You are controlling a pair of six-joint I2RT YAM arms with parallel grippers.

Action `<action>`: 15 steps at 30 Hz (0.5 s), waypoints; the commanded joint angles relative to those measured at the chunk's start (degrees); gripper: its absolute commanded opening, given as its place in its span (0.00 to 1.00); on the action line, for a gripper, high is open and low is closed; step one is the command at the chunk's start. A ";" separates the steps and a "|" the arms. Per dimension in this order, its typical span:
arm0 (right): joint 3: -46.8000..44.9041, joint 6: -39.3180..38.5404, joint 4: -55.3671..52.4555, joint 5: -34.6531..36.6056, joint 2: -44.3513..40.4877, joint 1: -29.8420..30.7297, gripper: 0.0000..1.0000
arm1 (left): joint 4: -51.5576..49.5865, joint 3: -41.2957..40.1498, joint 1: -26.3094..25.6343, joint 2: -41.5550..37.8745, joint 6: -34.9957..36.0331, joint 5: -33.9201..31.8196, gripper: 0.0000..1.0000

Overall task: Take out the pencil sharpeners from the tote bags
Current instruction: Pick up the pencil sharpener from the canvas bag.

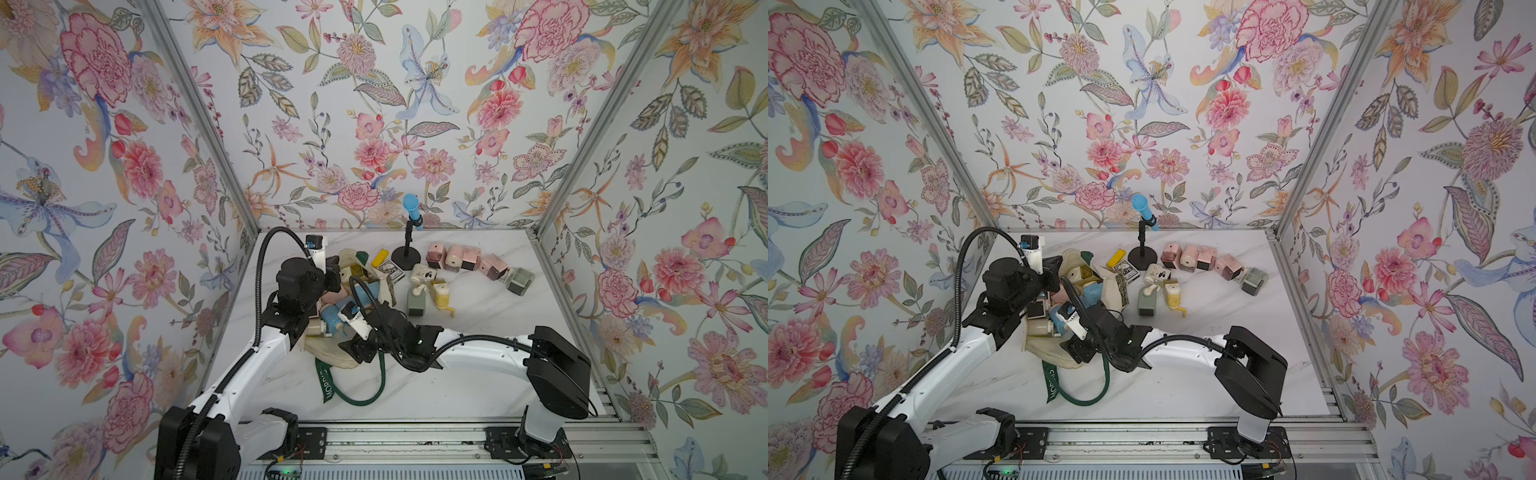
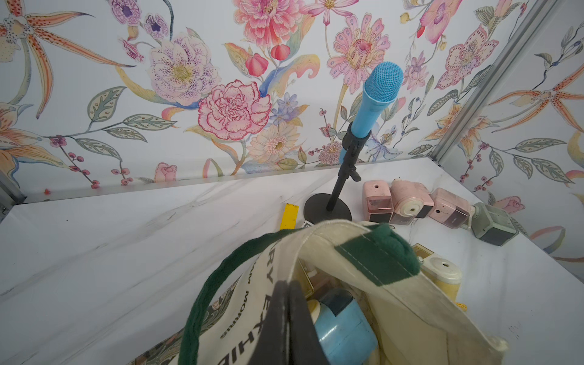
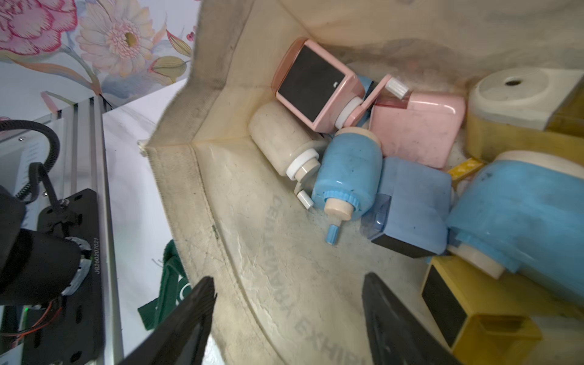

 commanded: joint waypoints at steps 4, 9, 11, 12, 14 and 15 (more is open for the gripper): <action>7.57 -2.23 2.32 -2.28 5.53 -0.63 0.73 | 1.23 1.20 -1.18 -0.18 -0.37 0.81 0.00; 11.74 -1.10 3.20 -4.53 9.23 -2.39 0.74 | 0.16 1.56 -1.16 -0.95 -0.45 -0.71 0.00; 15.62 -0.51 0.72 -4.09 11.45 -2.70 0.75 | -0.12 1.71 -1.24 -0.95 -0.85 -0.92 0.00; 17.76 -0.47 -0.94 -3.63 12.43 -2.93 0.75 | -0.34 1.89 -1.18 -0.91 -1.02 -0.93 0.00; 20.53 -0.75 -2.90 -1.90 13.89 -2.91 0.75 | -0.85 2.24 -1.19 -0.86 -1.04 -1.17 0.00; 21.05 -0.50 -3.10 -1.51 14.33 -3.02 0.75 | -1.06 2.42 -1.17 -0.98 -0.87 -1.43 0.00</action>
